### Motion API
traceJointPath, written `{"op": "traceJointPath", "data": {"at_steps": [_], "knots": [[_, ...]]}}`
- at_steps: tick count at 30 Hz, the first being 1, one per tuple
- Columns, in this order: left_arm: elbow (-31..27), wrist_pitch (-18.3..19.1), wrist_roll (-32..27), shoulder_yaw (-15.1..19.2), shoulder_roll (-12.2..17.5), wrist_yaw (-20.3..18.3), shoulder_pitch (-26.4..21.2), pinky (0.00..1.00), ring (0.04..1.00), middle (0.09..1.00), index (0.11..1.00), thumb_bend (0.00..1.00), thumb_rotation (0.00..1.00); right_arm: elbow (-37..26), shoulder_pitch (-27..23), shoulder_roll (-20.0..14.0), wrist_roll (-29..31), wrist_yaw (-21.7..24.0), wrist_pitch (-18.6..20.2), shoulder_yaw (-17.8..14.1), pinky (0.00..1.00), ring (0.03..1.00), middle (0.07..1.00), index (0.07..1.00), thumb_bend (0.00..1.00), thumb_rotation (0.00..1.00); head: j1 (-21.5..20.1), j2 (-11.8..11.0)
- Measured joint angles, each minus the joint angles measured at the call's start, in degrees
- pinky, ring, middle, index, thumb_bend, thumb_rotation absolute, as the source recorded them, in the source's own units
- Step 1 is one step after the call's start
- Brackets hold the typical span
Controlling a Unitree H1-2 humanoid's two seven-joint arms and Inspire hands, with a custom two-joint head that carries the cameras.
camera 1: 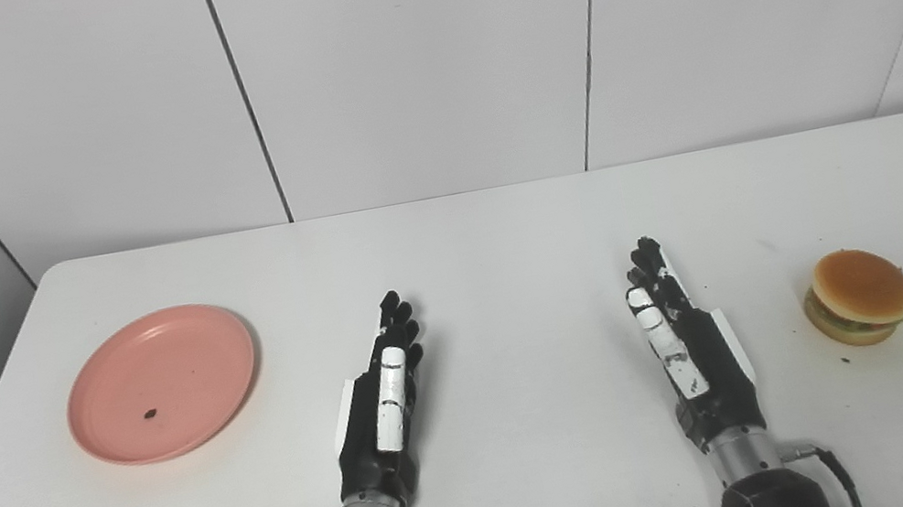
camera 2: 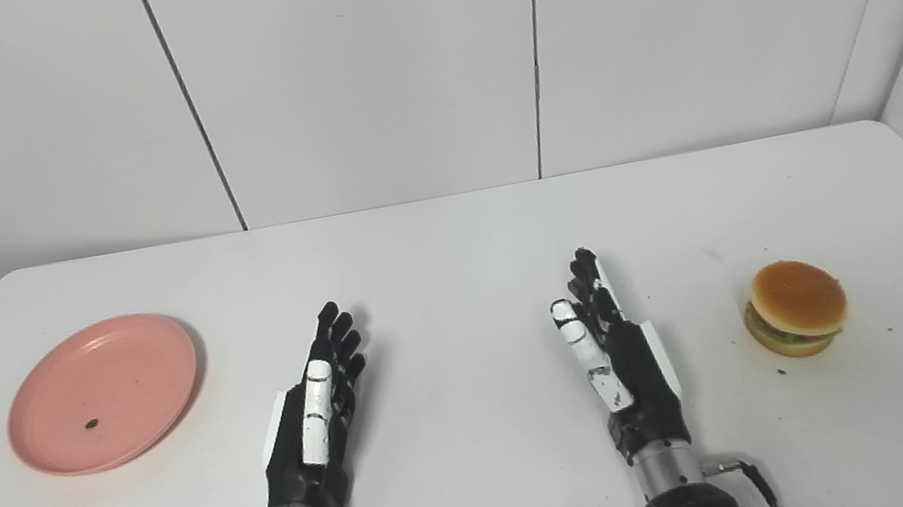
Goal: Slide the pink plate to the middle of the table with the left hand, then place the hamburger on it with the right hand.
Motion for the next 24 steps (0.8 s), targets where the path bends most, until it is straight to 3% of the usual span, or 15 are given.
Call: {"op": "traceJointPath", "data": {"at_steps": [4, 6, 11, 17, 24], "knots": [[0.27, -0.2, 1.06, -0.71, -0.01, 0.09, -0.01, 1.0, 1.0, 1.0, 1.0, 0.58, 1.0, -0.15, 0.09, -1.13, 0.76, 1.06, 0.01, -0.05, 1.0, 1.0, 1.0, 1.0, 0.54, 0.83, 2.65, -0.71], [0.63, -0.69, 1.64, -0.87, -0.09, 0.31, -0.05, 1.0, 1.0, 1.0, 1.0, 0.57, 1.0, -0.19, 0.15, -1.83, 1.18, 1.74, 0.01, -0.11, 1.0, 1.0, 1.0, 1.0, 0.55, 0.83, 6.32, -1.58], [2.85, -1.9, 3.02, -0.98, -1.12, 1.86, -1.18, 1.0, 1.0, 1.0, 0.992, 0.57, 1.0, -0.19, 0.38, -3.1, 2.79, 2.51, 0.0, -1.26, 1.0, 1.0, 1.0, 1.0, 0.57, 0.8, 10.81, -2.46], [5.34, -3.3, 5.04, -1.44, -3.28, 3.8, -2.52, 1.0, 1.0, 0.999, 0.984, 0.57, 1.0, 0.38, 0.02, -3.62, 6.21, 4.19, -0.11, -2.68, 1.0, 1.0, 1.0, 1.0, 0.62, 0.77, 13.54, -2.9], [6.01, -3.3, 5.99, -1.39, -4.47, 4.41, -2.71, 1.0, 0.999, 0.991, 0.989, 0.56, 1.0, 0.42, -0.01, -3.66, 6.82, 4.35, -0.21, -3.8, 1.0, 1.0, 1.0, 1.0, 0.62, 0.77, 13.81, -3.08]]}}
